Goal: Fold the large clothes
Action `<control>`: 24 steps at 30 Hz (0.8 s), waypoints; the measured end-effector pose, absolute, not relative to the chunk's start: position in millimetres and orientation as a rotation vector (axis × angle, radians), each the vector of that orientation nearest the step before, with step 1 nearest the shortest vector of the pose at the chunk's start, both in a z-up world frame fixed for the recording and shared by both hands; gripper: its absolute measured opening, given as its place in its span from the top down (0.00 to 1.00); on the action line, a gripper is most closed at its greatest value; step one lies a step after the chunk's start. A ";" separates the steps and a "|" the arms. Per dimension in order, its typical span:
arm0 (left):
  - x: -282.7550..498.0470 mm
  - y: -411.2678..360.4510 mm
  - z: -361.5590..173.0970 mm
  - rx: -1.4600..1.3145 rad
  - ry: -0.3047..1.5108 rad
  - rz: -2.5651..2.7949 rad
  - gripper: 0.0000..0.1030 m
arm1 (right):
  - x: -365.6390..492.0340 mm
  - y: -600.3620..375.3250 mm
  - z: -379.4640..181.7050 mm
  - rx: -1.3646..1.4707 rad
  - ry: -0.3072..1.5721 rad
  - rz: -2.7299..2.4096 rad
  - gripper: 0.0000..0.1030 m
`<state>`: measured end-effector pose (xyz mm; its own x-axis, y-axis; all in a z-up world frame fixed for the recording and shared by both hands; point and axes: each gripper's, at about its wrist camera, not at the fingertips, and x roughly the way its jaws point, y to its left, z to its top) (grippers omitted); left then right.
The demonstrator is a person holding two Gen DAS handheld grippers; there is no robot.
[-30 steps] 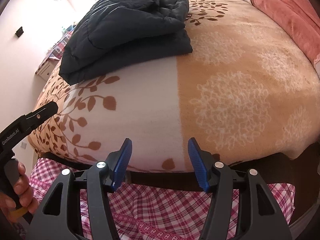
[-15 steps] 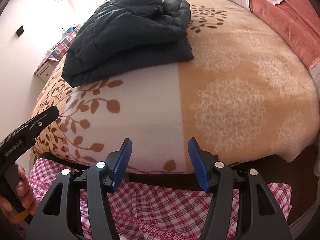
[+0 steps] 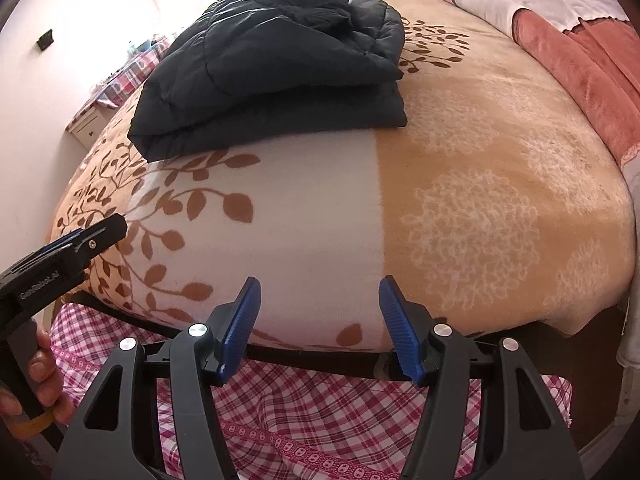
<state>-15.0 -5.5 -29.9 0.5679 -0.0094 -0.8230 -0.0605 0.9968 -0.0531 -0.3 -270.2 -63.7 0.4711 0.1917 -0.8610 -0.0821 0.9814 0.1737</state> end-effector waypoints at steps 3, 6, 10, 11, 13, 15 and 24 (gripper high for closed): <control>-15.2 -5.8 -29.2 -0.073 0.959 0.031 0.23 | 1.4 -268.9 -66.5 0.115 1.080 0.166 0.41; -14.7 -6.9 -31.0 -0.065 0.963 0.035 0.23 | 2.3 -268.2 -68.2 0.114 1.087 0.169 0.41; -14.0 -7.6 -32.1 -0.059 0.970 0.038 0.23 | 2.9 -268.9 -69.6 0.121 1.092 0.171 0.41; -14.1 -8.3 -32.3 -0.055 0.971 0.040 0.23 | 3.0 -269.1 -69.8 0.122 1.091 0.171 0.41; -14.5 -10.2 -32.5 -0.047 0.972 0.037 0.23 | 2.9 -269.2 -70.3 0.126 1.090 0.171 0.41; -15.5 -13.1 -32.0 -0.031 0.970 0.033 0.23 | 2.5 -269.7 -70.1 0.130 1.089 0.171 0.41; -18.9 -20.0 -29.1 -0.007 0.969 0.019 0.23 | 0.4 -274.4 -67.5 0.147 1.080 0.174 0.40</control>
